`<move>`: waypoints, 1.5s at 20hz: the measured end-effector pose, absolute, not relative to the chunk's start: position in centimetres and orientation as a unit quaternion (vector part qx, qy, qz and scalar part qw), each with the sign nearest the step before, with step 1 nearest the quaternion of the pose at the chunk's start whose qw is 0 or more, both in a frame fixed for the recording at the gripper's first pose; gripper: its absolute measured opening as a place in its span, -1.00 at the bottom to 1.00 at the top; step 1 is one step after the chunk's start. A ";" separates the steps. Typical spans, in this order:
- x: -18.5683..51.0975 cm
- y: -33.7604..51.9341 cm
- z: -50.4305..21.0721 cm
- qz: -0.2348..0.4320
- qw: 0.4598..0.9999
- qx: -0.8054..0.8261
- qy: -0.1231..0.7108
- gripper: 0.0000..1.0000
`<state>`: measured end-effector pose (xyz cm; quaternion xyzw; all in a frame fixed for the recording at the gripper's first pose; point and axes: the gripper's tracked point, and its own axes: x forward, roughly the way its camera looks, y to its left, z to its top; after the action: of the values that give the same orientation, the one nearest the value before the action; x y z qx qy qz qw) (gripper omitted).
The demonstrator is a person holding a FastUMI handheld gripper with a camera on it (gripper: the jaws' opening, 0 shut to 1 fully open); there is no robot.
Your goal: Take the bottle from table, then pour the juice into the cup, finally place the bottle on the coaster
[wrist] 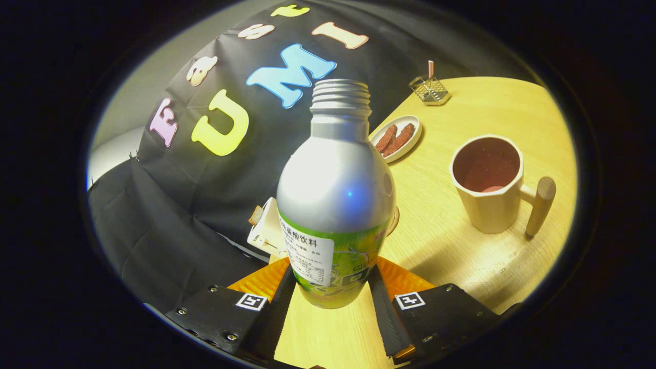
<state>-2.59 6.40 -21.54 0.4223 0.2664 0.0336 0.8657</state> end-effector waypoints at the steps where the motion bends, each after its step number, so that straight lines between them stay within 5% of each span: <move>1: -2.7 6.3 -21.6 0.035 0.862 0.430 0.267 0.52; 30: -1.8 6.6 -22.4 0.035 0.685 0.663 0.299 0.51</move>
<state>-1.85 6.61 -22.38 0.6635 0.2988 0.0349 0.6850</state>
